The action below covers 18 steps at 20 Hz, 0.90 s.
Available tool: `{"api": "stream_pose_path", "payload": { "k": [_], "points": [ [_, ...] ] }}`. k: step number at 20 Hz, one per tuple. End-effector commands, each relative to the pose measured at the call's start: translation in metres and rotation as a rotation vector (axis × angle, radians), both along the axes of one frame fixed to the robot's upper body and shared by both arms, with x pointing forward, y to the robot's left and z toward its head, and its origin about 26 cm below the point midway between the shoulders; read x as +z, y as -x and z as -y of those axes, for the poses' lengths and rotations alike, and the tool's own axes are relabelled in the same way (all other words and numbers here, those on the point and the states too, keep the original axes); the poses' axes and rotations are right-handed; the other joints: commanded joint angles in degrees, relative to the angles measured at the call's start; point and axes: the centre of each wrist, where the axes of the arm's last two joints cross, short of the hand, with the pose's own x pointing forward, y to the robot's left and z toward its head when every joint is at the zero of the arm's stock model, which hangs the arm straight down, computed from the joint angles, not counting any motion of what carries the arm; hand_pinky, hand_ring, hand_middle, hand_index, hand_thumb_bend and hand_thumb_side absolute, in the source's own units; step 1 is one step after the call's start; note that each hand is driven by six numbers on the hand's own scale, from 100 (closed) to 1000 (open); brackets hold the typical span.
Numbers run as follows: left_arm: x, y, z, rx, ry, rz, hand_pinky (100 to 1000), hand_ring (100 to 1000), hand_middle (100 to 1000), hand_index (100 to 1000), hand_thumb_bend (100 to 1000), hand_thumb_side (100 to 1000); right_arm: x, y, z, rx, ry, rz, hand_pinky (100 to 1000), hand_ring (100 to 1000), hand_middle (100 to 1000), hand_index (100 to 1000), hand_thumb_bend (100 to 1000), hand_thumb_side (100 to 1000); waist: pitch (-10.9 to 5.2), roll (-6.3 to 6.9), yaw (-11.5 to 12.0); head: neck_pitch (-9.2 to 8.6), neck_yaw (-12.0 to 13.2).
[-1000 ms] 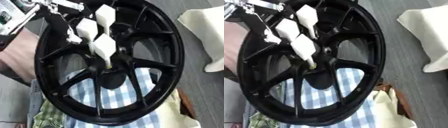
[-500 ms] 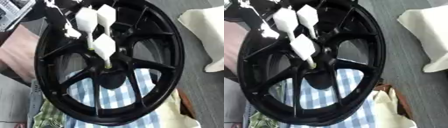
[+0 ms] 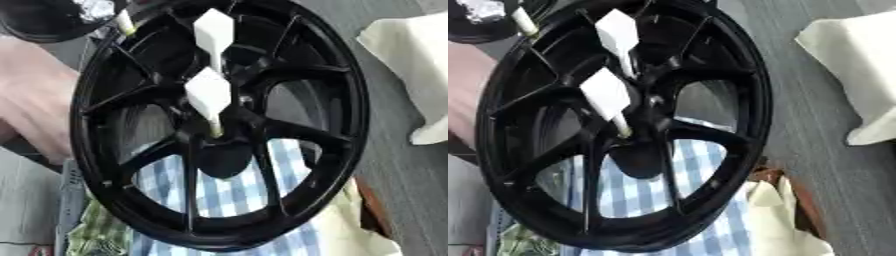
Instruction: Pull the pin out of the wheel hub.
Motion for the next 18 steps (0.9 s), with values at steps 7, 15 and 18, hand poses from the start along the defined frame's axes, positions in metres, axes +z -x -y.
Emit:
{"api": "stream_pose_path", "payload": {
  "k": [7, 15, 18],
  "points": [
    [0.033, 0.03, -0.121, 0.335, 0.208, 0.116, 656, 705, 376, 490, 100, 182, 0.009, 0.007, 0.007, -0.046, 0.028, 0.042, 876, 762, 625, 794, 100, 646, -1.71, -1.42, 2.4, 0.23, -2.1],
    [0.01, 0.054, -0.221, 0.619, 0.436, 0.154, 658, 714, 397, 517, 100, 178, 0.008, 0.009, 0.011, -0.069, 0.027, 0.056, 876, 763, 626, 794, 100, 643, -1.49, -1.89, 4.3, -0.38, -3.2],
    [-0.013, 0.061, -0.251, 0.718, 0.483, 0.181, 662, 721, 426, 548, 100, 139, 0.009, 0.009, 0.01, -0.067, 0.024, 0.064, 876, 763, 626, 794, 100, 644, -1.25, -1.94, 4.3, -0.82, -3.3]
  ]
}}
